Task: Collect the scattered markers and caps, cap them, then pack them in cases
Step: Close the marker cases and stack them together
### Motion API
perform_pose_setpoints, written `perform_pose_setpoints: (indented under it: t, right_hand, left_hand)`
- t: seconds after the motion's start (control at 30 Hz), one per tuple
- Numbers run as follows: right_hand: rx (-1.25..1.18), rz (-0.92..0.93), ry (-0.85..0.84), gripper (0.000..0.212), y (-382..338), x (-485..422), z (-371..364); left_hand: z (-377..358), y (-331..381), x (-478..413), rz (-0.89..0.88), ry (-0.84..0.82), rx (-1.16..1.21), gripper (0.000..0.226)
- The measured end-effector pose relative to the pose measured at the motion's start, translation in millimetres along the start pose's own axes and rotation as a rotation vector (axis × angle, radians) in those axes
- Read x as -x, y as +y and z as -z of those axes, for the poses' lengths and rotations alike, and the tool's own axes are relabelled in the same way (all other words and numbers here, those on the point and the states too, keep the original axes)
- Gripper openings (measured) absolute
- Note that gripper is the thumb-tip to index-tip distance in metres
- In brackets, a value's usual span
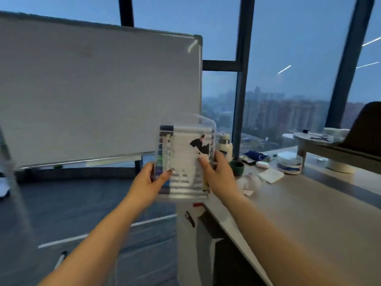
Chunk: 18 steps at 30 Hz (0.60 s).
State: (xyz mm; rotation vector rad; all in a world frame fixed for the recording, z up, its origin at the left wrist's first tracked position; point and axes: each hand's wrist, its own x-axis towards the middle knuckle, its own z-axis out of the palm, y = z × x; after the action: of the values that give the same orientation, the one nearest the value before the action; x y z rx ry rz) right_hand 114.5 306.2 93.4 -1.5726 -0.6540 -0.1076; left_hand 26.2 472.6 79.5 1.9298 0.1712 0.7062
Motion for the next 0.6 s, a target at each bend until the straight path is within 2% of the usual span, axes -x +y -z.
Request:
perform_pose_setpoints:
  t: [0.1, 0.27, 0.33, 0.47, 0.6]
  right_hand:
    - [-0.032, 0.014, -0.183, 0.027, -4, -16, -58]
    - [-0.087, -0.011, -0.341, 0.030, -8, -49, -134]
    - [-0.082, -0.007, -0.347, 0.027, -9, -67, -159]
    - [-0.048, 0.017, -0.308, 0.036, -4, -116, -203]
    - [0.012, 0.104, -0.274, 0.030, 18, -172, -241]
  left_hand:
    - [57, -21, -2, 0.061, 0.100, -0.012, 0.022]
    - [129, -42, -18, 0.140, 0.217, -0.012, 0.023]
    - [150, -49, -34, 0.159, 0.252, -0.036, 0.024]
    - [179, -65, -81, 0.171, 0.302, -0.082, 0.021]
    - [193, -91, -137, 0.192, 0.321, -0.134, 0.026]
